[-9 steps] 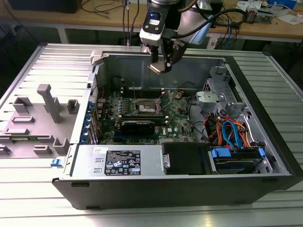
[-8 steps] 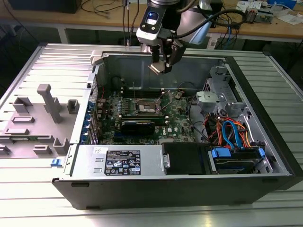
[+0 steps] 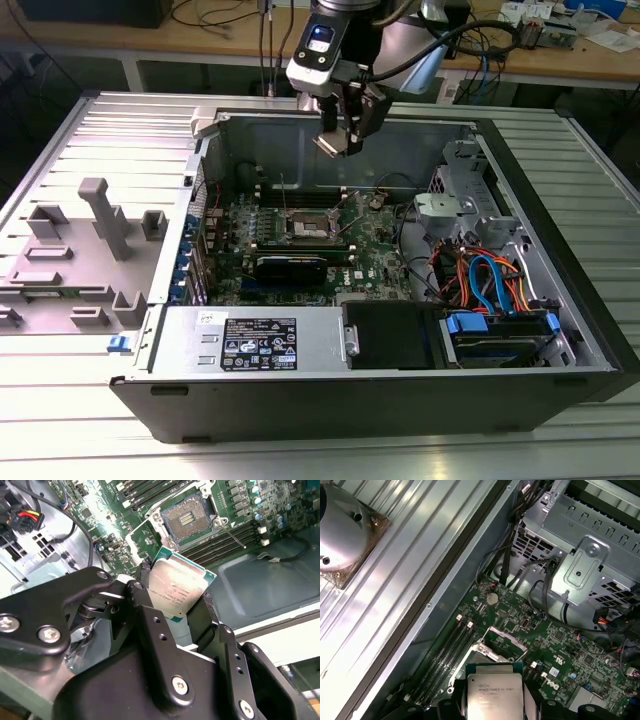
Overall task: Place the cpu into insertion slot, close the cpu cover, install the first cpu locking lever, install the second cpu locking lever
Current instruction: 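Place the cpu into insertion slot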
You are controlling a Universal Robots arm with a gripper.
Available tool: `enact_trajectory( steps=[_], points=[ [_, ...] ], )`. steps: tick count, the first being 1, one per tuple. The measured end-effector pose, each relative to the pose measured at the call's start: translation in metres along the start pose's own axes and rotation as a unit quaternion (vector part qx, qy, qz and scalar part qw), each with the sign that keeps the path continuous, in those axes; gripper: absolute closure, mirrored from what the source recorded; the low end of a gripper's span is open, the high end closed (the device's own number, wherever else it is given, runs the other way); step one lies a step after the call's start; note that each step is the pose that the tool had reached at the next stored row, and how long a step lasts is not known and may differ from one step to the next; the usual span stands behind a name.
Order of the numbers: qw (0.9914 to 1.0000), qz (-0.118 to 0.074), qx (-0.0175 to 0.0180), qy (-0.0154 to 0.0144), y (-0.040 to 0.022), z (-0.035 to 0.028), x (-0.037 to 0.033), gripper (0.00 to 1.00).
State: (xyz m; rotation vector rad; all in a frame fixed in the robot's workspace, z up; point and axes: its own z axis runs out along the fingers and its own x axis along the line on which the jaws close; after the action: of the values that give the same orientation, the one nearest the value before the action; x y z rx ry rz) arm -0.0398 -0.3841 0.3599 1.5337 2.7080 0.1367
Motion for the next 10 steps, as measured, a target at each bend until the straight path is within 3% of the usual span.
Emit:
enact_trajectory(
  steps=[1, 8, 10],
  points=[
    [0.99992, 0.012, -0.0003, -0.0011, 0.0000, 0.0004, 0.0000, 0.46],
    [0.99984, 0.018, -0.0004, -0.0016, -0.0008, 0.0099, -0.0001, 0.46],
    [0.99933, 0.036, -0.0007, -0.0033, -0.0011, 0.0126, -0.0002, 0.46]
  ],
)
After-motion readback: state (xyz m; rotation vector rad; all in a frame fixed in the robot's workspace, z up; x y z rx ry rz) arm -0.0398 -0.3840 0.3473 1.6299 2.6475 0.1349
